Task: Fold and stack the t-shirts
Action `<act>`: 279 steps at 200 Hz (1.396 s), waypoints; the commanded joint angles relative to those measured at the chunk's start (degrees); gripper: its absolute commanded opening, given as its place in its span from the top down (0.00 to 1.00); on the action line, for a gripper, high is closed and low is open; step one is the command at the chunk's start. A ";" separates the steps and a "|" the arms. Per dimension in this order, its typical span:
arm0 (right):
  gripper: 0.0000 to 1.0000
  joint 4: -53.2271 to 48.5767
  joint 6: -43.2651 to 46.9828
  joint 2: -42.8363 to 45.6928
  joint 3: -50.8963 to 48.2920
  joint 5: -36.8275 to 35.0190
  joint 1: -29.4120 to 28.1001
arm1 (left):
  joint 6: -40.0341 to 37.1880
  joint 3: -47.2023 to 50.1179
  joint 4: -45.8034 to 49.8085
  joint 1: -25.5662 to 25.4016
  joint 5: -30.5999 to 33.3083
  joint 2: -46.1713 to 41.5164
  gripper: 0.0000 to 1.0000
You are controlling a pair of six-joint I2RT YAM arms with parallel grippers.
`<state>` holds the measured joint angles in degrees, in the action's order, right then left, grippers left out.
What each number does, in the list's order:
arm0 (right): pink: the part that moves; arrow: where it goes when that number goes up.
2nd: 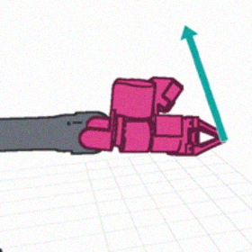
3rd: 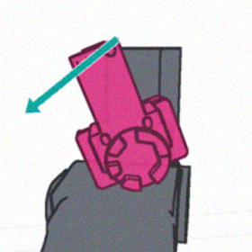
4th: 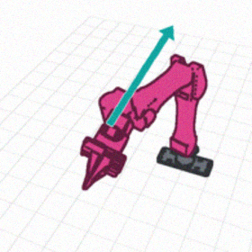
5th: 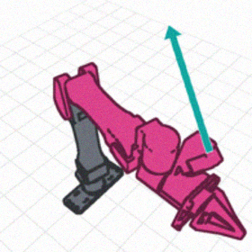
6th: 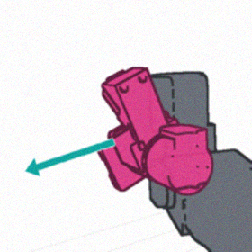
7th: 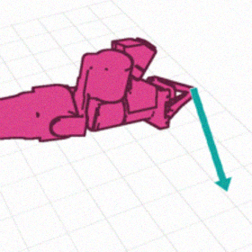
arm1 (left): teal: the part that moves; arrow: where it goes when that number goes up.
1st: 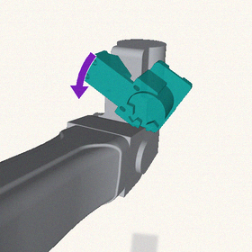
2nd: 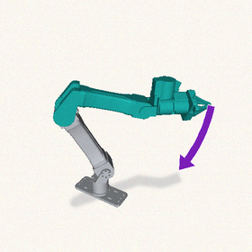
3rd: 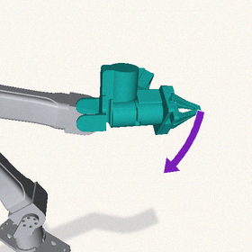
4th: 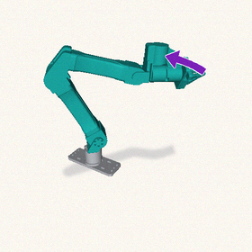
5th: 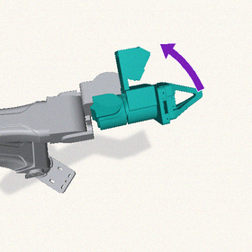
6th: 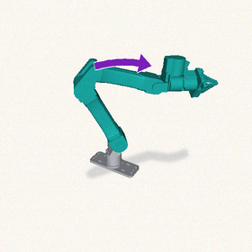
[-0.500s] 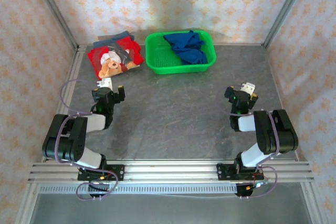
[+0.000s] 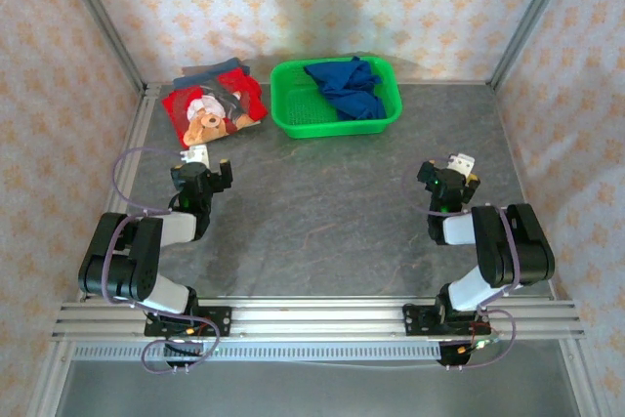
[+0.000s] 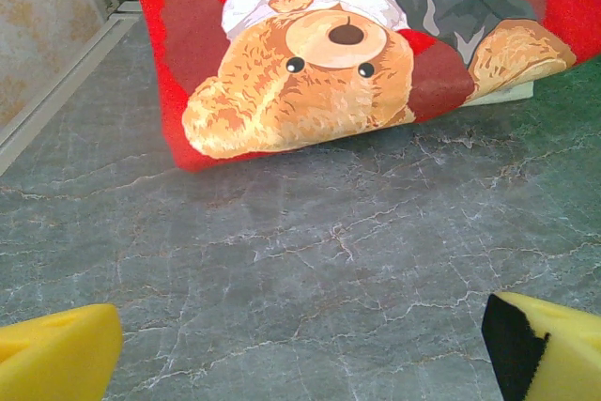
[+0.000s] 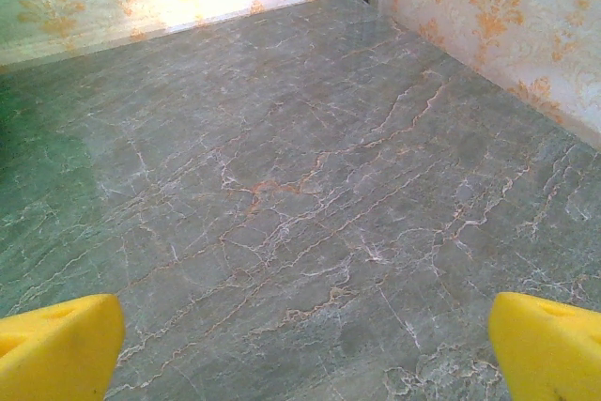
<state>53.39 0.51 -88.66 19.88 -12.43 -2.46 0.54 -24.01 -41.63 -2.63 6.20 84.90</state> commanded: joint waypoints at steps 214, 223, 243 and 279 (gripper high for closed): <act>0.09 -80.78 -23.74 -20.27 70.87 43.11 1.08 | 29.61 -48.39 80.08 -14.32 -23.16 -11.63 0.00; 0.11 -80.32 -24.33 -23.40 72.87 43.13 1.33 | 29.73 -47.27 80.22 -14.42 -23.42 -12.91 0.00; 0.13 -77.06 -26.12 -28.87 75.80 43.88 1.56 | 29.79 -45.55 81.53 -14.53 -24.08 -16.07 0.00; 0.22 -67.47 -32.41 -34.89 78.14 46.52 1.48 | 32.25 -44.64 83.42 -14.48 -25.12 -19.94 0.00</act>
<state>-21.23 -26.46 -121.30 95.15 31.16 -0.91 30.65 -69.52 38.72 -16.88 -17.67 67.51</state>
